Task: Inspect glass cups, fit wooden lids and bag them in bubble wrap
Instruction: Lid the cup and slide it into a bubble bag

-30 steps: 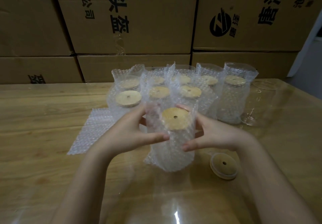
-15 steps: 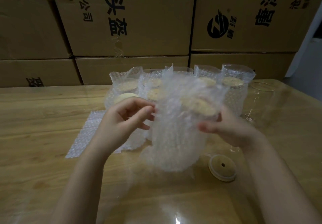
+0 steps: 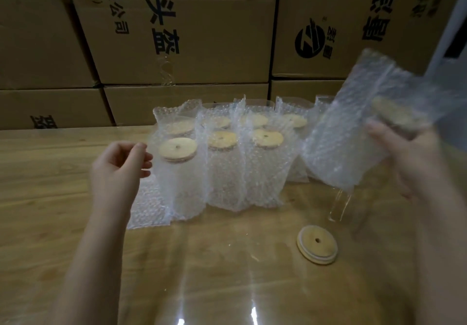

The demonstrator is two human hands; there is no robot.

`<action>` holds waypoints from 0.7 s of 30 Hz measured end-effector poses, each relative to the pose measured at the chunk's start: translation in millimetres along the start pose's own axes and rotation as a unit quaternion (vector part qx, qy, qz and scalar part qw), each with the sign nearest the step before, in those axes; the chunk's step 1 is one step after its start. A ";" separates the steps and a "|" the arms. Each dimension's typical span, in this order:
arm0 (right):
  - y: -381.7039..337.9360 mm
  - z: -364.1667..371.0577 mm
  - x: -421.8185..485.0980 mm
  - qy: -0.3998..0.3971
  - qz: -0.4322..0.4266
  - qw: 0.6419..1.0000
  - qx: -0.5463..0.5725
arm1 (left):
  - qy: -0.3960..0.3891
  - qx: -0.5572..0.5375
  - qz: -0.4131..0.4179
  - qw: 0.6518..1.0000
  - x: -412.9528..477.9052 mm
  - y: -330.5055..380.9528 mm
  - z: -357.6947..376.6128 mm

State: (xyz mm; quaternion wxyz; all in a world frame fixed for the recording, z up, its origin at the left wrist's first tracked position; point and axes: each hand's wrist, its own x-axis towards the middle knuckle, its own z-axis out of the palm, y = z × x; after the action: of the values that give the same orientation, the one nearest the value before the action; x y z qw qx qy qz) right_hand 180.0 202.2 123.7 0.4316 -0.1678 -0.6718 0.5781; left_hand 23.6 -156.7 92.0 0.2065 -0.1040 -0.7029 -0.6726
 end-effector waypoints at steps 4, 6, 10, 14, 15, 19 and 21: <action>27.0 20.0 -1.3 -0.035 0.043 0.995 -0.084 | -0.048 0.041 -0.092 0.994 3.4 -14.0 5.3; 39.7 30.6 -0.4 -0.042 0.057 0.992 -0.102 | -0.099 0.056 -0.142 0.983 3.6 -20.3 4.9; 59.5 57.2 -5.1 -0.038 0.083 0.988 -0.126 | -0.185 0.083 -0.192 0.960 3.5 -25.1 1.5; 70.4 78.7 -17.7 -0.036 0.052 0.987 -0.147 | -0.192 0.109 -0.182 0.958 3.0 -28.1 2.8; 71.5 81.0 -19.5 -0.039 0.041 0.988 -0.141 | -0.194 0.111 -0.178 0.958 3.1 -29.2 2.7; 70.9 73.8 -16.4 -0.073 0.064 0.988 -0.123 | -0.215 0.104 -0.170 0.956 2.8 -28.2 -1.9; 66.7 64.2 -13.9 -0.116 0.106 0.983 -0.098 | -0.235 0.105 -0.185 0.949 3.3 -26.9 -5.9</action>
State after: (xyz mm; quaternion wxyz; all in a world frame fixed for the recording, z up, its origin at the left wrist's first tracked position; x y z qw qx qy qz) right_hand 120.0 169.9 59.5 0.2684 -0.2110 -0.7492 0.5676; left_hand 10.2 -164.9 69.3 -0.0822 -0.1049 -0.8052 -0.5779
